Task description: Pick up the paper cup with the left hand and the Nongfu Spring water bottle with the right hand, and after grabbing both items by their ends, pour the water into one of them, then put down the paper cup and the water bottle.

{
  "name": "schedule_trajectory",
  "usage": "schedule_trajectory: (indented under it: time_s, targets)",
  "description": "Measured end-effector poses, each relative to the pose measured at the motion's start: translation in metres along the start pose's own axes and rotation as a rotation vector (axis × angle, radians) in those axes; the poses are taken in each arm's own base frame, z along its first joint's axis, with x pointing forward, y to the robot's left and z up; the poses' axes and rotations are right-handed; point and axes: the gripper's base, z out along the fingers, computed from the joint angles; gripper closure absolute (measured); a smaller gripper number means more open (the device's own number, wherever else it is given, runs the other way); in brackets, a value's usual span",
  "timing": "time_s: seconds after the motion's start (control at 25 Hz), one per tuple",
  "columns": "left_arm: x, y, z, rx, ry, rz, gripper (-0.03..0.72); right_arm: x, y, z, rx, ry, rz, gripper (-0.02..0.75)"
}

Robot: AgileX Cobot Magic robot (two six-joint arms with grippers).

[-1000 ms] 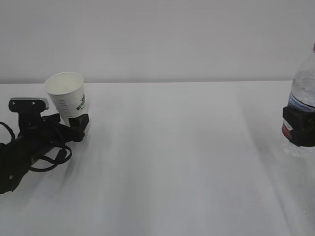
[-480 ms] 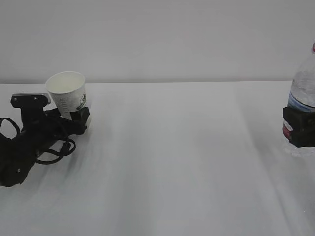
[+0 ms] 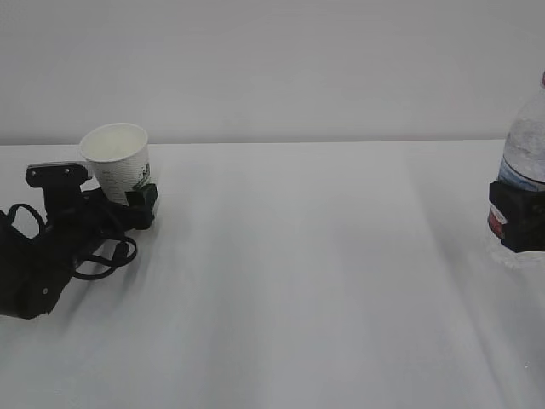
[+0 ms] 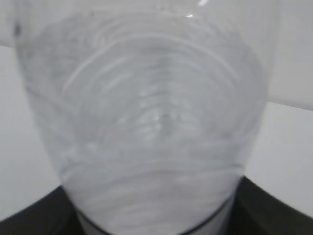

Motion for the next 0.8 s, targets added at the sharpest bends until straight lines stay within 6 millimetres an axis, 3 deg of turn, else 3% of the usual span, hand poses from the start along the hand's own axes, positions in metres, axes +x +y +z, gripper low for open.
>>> schedule_trajectory:
  time_s: [0.44,0.8]
  targets:
    - [-0.007,-0.002,0.017,0.01,-0.052,-0.003,-0.004,0.0,-0.001,0.0,0.015,-0.003,0.007,0.298]
    - [-0.007,-0.001,0.017,-0.003,-0.055,-0.011,0.022,0.0,-0.001,0.0,0.016,-0.003,-0.002,0.298]
